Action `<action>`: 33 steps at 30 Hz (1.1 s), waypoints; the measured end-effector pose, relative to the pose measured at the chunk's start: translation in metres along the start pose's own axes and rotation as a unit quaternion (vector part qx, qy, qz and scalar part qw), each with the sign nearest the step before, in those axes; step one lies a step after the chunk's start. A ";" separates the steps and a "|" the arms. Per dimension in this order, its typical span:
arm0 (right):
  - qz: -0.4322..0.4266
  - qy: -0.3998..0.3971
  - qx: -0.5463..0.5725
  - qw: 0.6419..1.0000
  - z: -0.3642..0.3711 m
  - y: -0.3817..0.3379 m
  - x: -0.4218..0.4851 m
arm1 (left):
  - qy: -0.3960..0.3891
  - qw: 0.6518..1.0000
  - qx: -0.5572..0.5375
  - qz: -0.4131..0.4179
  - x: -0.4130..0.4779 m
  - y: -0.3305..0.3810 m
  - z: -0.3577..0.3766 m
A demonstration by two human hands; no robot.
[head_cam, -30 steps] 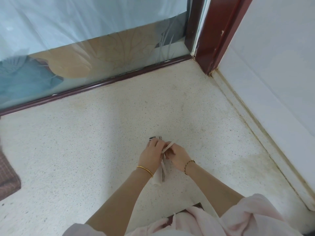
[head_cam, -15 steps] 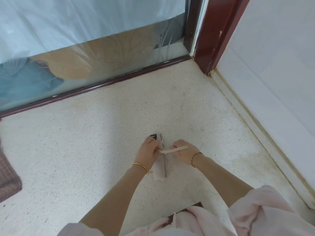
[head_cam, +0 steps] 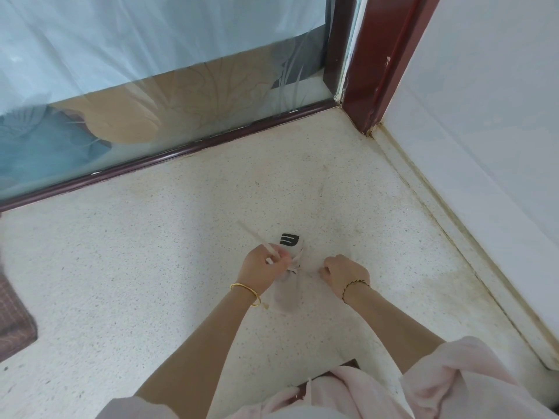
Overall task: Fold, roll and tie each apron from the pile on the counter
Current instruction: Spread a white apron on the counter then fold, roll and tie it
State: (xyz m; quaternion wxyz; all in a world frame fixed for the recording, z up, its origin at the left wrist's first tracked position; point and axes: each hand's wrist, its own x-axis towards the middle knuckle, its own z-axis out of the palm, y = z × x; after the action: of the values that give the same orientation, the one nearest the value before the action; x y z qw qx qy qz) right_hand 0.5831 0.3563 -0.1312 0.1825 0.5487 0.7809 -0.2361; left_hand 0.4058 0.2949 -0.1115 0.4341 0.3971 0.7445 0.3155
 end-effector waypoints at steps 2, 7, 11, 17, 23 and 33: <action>0.002 0.000 0.023 1.000 0.000 -0.003 -0.002 | -0.018 0.998 -0.061 -0.026 0.000 0.002 0.006; -0.006 0.035 0.133 0.991 -0.006 -0.010 -0.008 | -0.021 0.999 -0.019 -0.027 0.002 -0.004 0.018; -0.036 0.044 0.344 0.937 -0.018 -0.020 -0.013 | -0.062 0.996 0.058 -0.002 0.001 -0.004 0.019; -0.039 0.010 0.534 0.845 -0.028 -0.035 -0.012 | -0.065 0.988 0.142 0.005 0.004 -0.002 0.024; 0.009 -0.024 0.425 0.905 -0.012 -0.028 -0.008 | -0.070 0.996 0.051 -0.009 0.000 -0.005 0.019; -0.024 0.051 0.318 0.946 -0.009 -0.025 -0.014 | -0.087 0.990 -0.069 -0.091 0.002 -0.003 0.013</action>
State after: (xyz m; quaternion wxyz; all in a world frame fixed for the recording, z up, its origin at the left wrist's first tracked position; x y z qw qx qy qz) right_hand 0.5634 0.3434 -0.1121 -0.0475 0.5710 0.6862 -0.4483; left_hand 0.4160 0.2970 -0.1206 0.5503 0.3226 0.7136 0.2895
